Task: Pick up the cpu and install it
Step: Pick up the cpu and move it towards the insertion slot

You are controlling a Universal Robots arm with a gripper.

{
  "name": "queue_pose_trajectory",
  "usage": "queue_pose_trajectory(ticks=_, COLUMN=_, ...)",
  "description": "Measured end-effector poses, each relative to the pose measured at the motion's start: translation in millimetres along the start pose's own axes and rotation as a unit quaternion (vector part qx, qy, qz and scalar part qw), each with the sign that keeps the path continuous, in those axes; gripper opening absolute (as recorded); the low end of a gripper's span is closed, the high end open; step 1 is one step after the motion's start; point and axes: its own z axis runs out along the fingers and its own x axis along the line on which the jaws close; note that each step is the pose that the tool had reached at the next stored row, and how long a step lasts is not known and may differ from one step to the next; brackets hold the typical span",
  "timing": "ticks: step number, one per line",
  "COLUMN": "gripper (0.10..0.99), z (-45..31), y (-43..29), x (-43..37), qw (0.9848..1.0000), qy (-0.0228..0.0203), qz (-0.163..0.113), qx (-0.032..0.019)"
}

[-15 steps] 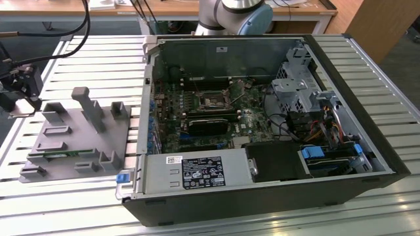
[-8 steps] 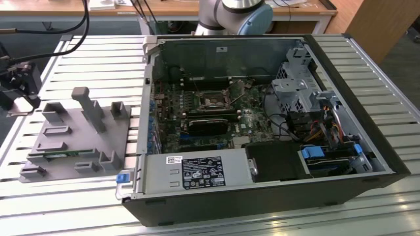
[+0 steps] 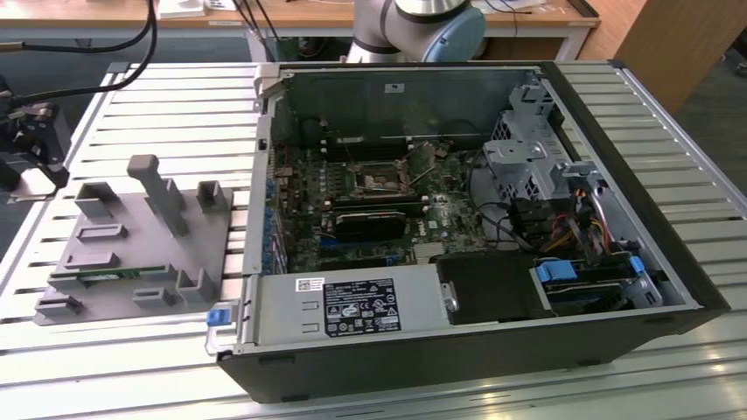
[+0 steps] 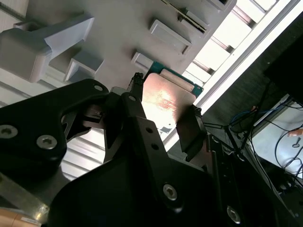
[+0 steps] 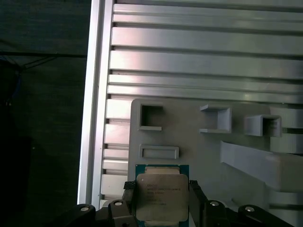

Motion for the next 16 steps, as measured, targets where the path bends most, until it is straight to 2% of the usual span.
queue_pose_trajectory(ticks=16, gripper=0.533, z=-14.5, y=4.1, x=0.0, qw=1.0000, qy=0.0000, qz=0.000, qx=0.0000)
